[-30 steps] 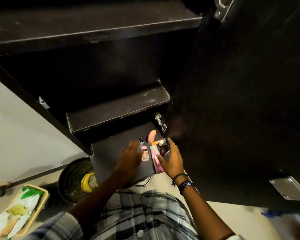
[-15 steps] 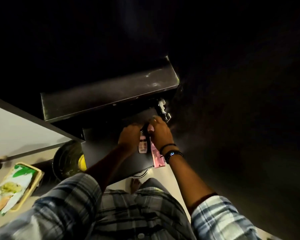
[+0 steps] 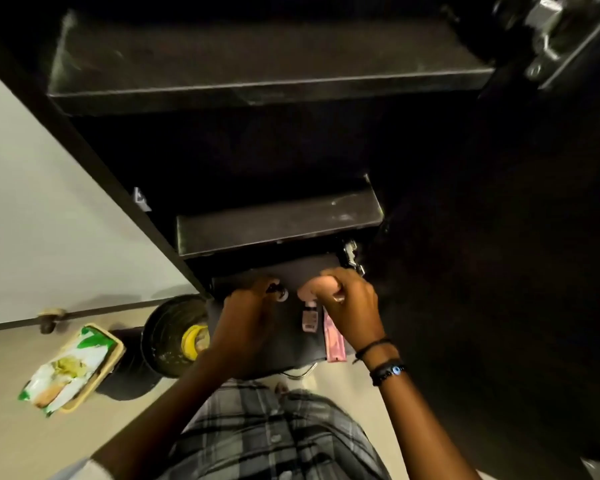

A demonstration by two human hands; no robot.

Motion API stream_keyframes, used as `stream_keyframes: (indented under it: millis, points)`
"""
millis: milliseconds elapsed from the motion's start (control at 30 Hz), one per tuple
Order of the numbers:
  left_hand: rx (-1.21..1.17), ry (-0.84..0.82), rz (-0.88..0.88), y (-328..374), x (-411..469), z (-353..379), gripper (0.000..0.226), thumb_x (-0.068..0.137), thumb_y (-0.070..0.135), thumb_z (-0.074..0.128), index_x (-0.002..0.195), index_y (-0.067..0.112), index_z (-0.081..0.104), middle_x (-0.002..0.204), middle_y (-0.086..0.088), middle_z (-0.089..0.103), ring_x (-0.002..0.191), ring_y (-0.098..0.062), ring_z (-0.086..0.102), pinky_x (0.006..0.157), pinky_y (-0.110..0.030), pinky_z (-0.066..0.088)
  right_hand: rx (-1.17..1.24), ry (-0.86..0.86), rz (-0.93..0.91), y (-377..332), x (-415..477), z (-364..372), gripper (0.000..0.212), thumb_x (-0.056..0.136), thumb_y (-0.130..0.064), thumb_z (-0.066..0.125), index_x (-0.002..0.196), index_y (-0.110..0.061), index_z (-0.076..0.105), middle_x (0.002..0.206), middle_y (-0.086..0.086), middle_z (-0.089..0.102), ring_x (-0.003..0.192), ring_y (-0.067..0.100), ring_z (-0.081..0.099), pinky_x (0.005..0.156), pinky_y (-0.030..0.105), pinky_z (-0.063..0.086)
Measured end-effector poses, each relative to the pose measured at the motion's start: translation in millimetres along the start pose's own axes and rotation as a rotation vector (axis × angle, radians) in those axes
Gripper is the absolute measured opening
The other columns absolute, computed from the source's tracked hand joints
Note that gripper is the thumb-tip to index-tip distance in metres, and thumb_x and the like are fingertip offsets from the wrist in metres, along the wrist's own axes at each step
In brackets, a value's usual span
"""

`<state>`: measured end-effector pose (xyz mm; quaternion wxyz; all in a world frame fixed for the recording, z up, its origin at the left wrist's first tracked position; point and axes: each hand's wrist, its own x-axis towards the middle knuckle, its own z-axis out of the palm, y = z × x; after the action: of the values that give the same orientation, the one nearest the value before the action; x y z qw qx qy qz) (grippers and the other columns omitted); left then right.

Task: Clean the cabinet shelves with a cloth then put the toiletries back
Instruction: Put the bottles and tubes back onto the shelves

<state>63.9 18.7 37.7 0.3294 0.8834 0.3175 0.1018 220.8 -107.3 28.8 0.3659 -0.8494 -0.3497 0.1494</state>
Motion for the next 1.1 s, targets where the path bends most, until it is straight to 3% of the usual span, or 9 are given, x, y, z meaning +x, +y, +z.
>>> stream_keyframes:
  millis: [33,133,233,400,533,600,667,867,1100]
  points:
    - [-0.015,0.028,0.006,4,-7,-16,0.029,0.083,0.023,0.057,0.112,0.028,0.054,0.102,-0.001,0.071,0.092,-0.023,0.068,0.075,-0.038,0.055,0.033,0.006,-0.022,-10,-1,-4,0.027,0.076,-0.016,0.074,0.102,-0.02,0.067,0.103,-0.002,0.066,0.089,0.007,0.059,0.076,0.004,0.043]
    - [-0.06,0.148,0.016,16,-15,-52,0.018,0.091,0.02,0.054,0.108,0.025,0.058,0.096,0.004,0.07,0.084,-0.013,0.066,0.072,-0.025,0.052,0.119,0.039,-0.072,-39,0,-11,0.022,0.076,-0.021,0.074,0.096,-0.024,0.065,0.099,-0.006,0.067,0.089,0.007,0.063,0.079,0.029,0.055]
    - [-0.098,0.297,0.011,27,-10,-77,0.02,0.094,0.016,0.053,0.111,0.015,0.062,0.099,-0.001,0.069,0.085,-0.01,0.062,0.075,-0.009,0.042,0.198,0.096,-0.101,-64,9,-13,0.028,0.074,-0.024,0.077,0.099,-0.025,0.065,0.1,-0.004,0.067,0.091,0.011,0.065,0.079,0.036,0.057]
    - [-0.074,0.428,-0.009,33,21,-100,0.029,0.095,0.014,0.049,0.123,0.014,0.056,0.117,-0.005,0.064,0.104,-0.019,0.061,0.09,-0.03,0.048,0.257,0.105,-0.19,-104,30,-17,0.026,0.076,-0.023,0.076,0.097,-0.031,0.061,0.1,-0.006,0.065,0.089,0.007,0.064,0.072,0.024,0.056]
    - [0.005,0.469,-0.009,31,53,-106,0.034,0.091,0.001,0.051,0.124,0.011,0.055,0.119,-0.012,0.061,0.106,-0.025,0.06,0.085,-0.028,0.047,0.219,0.165,-0.252,-122,52,-18,0.024,0.077,-0.019,0.074,0.099,-0.018,0.064,0.1,0.0,0.062,0.087,0.011,0.061,0.068,0.017,0.051]
    - [0.047,0.455,-0.072,32,65,-107,0.035,0.089,-0.001,0.051,0.123,0.008,0.054,0.115,-0.017,0.061,0.104,-0.03,0.06,0.084,-0.033,0.049,0.185,0.176,-0.254,-130,63,-17,0.023,0.078,-0.019,0.073,0.099,-0.015,0.064,0.101,0.003,0.06,0.086,0.011,0.059,0.069,0.017,0.049]
    - [0.095,0.445,-0.136,33,73,-108,0.03,0.088,-0.002,0.051,0.118,0.004,0.057,0.108,-0.02,0.061,0.102,-0.034,0.06,0.082,-0.038,0.049,0.143,0.169,-0.258,-138,73,-16,0.023,0.079,-0.02,0.072,0.1,-0.012,0.064,0.101,0.006,0.06,0.088,0.017,0.06,0.071,0.02,0.047]
    - [0.142,0.381,-0.25,35,78,-108,0.011,0.089,0.0,0.049,0.093,-0.003,0.059,0.099,-0.022,0.061,0.098,-0.037,0.059,0.067,-0.033,0.04,0.031,0.004,-0.174,-155,99,0,0.044,0.086,-0.025,0.064,0.126,-0.009,0.056,0.119,0.017,0.059,0.115,0.03,0.052,0.092,0.028,0.039]
    - [0.146,0.385,-0.283,26,75,-103,0.013,0.089,-0.001,0.046,0.097,-0.005,0.055,0.106,-0.026,0.056,0.103,-0.04,0.053,0.071,-0.04,0.04,0.0,-0.066,-0.193,-165,109,14,0.028,0.086,-0.011,0.056,0.113,-0.004,0.061,0.107,0.021,0.067,0.105,0.038,0.06,0.084,0.035,0.049]
